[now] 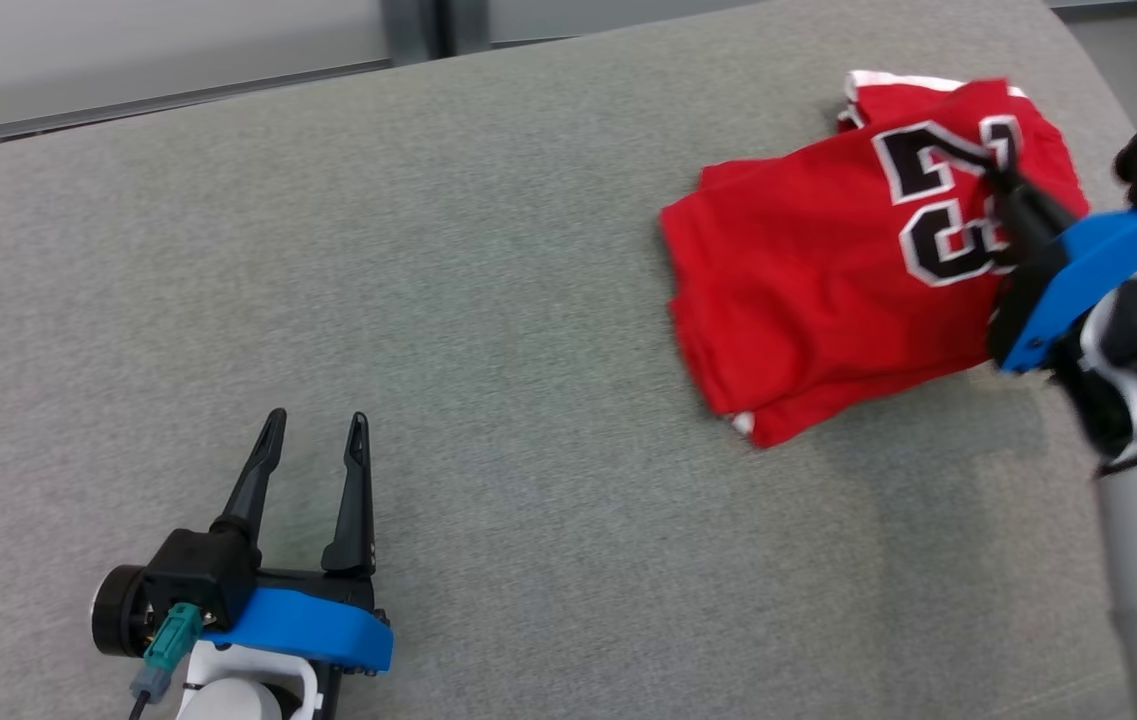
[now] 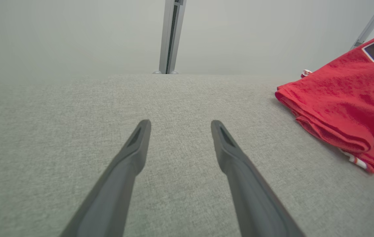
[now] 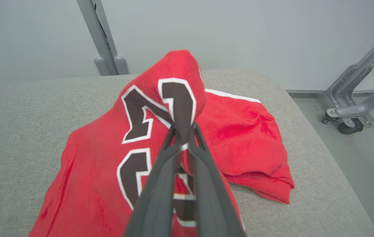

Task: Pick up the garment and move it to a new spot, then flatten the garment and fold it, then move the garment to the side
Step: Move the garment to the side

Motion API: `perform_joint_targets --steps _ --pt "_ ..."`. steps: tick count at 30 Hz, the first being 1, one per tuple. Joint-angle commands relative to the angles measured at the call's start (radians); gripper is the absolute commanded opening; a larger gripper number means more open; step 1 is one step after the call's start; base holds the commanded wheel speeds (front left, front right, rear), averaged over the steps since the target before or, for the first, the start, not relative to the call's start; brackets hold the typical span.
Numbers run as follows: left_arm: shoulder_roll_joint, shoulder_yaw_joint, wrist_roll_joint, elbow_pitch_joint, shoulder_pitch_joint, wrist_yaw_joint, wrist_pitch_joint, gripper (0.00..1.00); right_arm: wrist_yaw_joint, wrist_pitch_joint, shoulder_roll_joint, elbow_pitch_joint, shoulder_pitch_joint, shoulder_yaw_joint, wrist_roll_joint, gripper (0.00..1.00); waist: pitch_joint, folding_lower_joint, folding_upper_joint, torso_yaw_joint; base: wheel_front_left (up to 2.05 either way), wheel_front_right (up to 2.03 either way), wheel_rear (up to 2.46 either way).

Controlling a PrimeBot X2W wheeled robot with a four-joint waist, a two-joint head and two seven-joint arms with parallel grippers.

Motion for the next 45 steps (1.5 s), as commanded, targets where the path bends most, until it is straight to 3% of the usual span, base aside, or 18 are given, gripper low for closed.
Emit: perform_joint_targets --steps 1,11,17,18,19,20,27,37,45 --pt "-0.002 -0.001 -0.002 0.004 -0.014 0.001 -0.010 1.00 0.000 0.028 -0.042 -0.005 -0.043 -0.014 -0.018 0.00 0.007 0.0000 0.0000 0.024 0.00 0.00 0.00" --pt "-0.018 -0.018 -0.008 0.041 -0.029 -0.003 -0.037 1.00 0.000 0.156 -0.215 0.024 -0.156 -0.096 -0.072 0.00 0.015 0.0000 0.0000 0.115 0.00 0.00 0.00" --pt "-0.014 -0.026 -0.006 0.047 -0.039 -0.006 -0.042 1.00 0.000 0.155 -0.282 0.092 -0.198 -0.176 -0.149 0.00 0.039 0.0000 0.0000 0.154 0.00 0.00 0.00" --pt "-0.013 -0.027 -0.006 0.047 -0.040 -0.006 -0.043 1.00 0.000 0.146 -0.284 0.107 -0.201 -0.196 -0.163 0.22 0.043 0.0000 0.0000 0.159 0.00 0.00 0.00" --pt "-0.011 -0.028 -0.006 0.048 -0.041 -0.006 -0.045 1.00 0.000 0.127 -0.283 0.119 -0.201 -0.211 -0.179 0.65 0.046 0.0000 0.0000 0.163 0.00 0.00 0.00" --pt "-0.011 -0.028 -0.007 0.049 -0.042 -0.006 -0.046 1.00 0.000 0.106 -0.280 0.133 -0.205 -0.233 -0.196 1.00 0.048 0.0000 0.0000 0.166 0.00 0.00 0.00" --pt "-0.003 -0.024 -0.012 0.057 -0.049 0.000 -0.048 1.00 0.000 0.001 -0.209 0.227 -0.185 -0.289 -0.247 1.00 0.054 0.0000 0.0000 0.169 0.00 0.00 0.00" --pt "0.007 -0.018 -0.020 0.056 -0.048 0.012 -0.051 1.00 0.000 -0.125 -0.160 0.234 -0.219 -0.192 -0.249 1.00 0.012 0.0000 0.0000 0.152 0.00 0.00 0.00" --pt "0.002 0.026 -0.060 0.066 -0.009 0.032 -0.059 1.00 0.000 -0.270 -0.058 0.206 -0.163 -0.098 -0.237 1.00 -0.093 0.0000 0.0000 0.175 0.00 0.00 0.00"
